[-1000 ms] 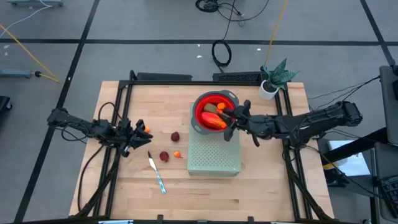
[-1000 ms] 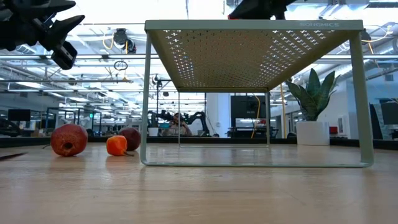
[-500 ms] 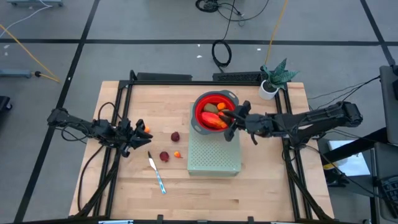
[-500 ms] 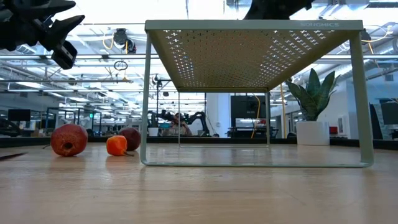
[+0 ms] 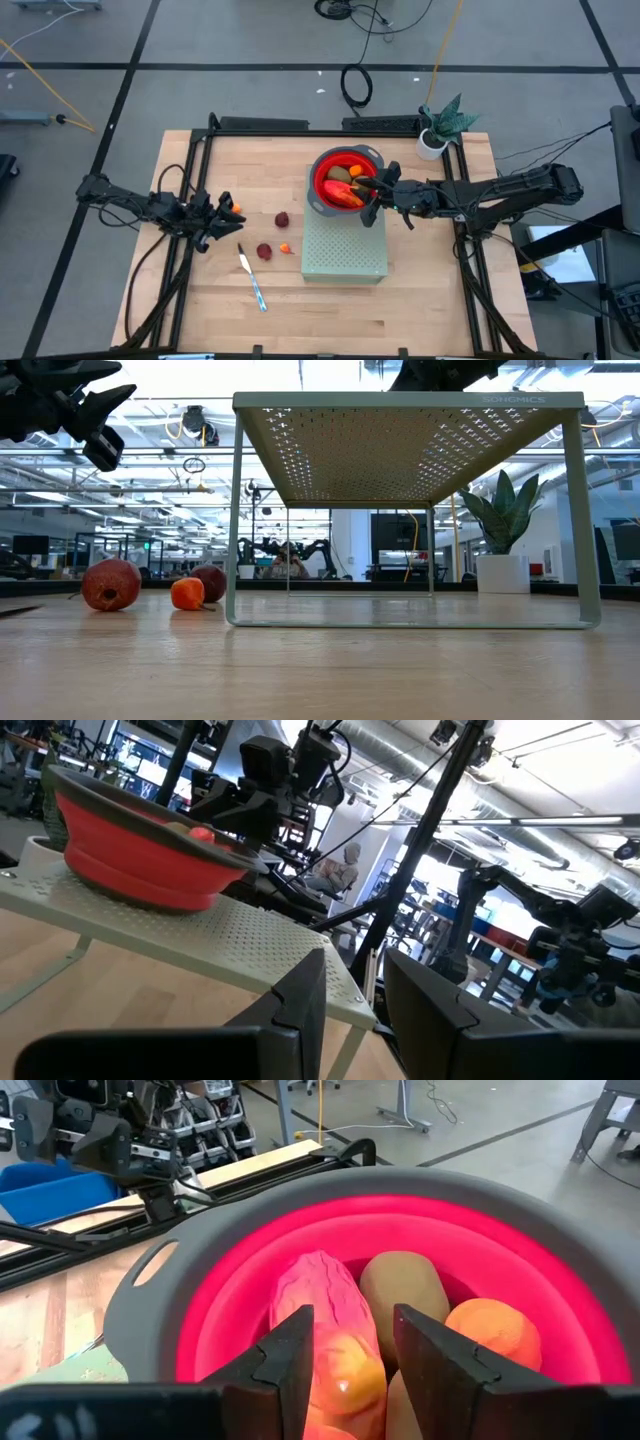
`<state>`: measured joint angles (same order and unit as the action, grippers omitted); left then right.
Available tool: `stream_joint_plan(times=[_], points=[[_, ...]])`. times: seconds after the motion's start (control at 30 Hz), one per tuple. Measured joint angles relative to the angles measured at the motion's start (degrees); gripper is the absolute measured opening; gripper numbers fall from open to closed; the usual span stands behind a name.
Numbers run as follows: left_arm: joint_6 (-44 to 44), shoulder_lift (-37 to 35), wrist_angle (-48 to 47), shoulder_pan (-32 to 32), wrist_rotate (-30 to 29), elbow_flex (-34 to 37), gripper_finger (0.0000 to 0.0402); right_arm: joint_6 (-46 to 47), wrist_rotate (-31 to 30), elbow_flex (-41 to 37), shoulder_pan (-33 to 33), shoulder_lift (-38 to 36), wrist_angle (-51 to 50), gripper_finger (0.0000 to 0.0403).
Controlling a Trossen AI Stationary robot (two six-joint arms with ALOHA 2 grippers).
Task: Pick & Place Fruit
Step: Put the peach into the red strainer bowl on the shelf
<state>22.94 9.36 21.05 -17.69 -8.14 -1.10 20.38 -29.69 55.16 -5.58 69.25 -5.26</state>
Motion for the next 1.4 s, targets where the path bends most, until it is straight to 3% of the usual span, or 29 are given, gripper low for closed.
stream_joint_plan(times=[0.4,0.77,1.07,1.4], points=[[4.0,0.0,0.9,0.0,-0.7,0.0,0.0102,-1.1,1.6,0.0,-3.3,-5.0,0.9,0.0116],[-2.1,0.0,3.0,0.0,-4.2,0.0,0.0102,-6.5,1.3,0.0,-11.0,-13.0,0.2,0.0006],[-6.8,0.0,1.6,0.0,-5.2,0.0,0.0102,-9.4,1.0,-2.7,-13.8,-17.5,0.2,0.0002],[-7.3,0.0,-21.4,0.0,-6.0,-7.2,0.0102,-9.3,1.4,-10.0,-14.8,-26.6,0.7,0.0001]])
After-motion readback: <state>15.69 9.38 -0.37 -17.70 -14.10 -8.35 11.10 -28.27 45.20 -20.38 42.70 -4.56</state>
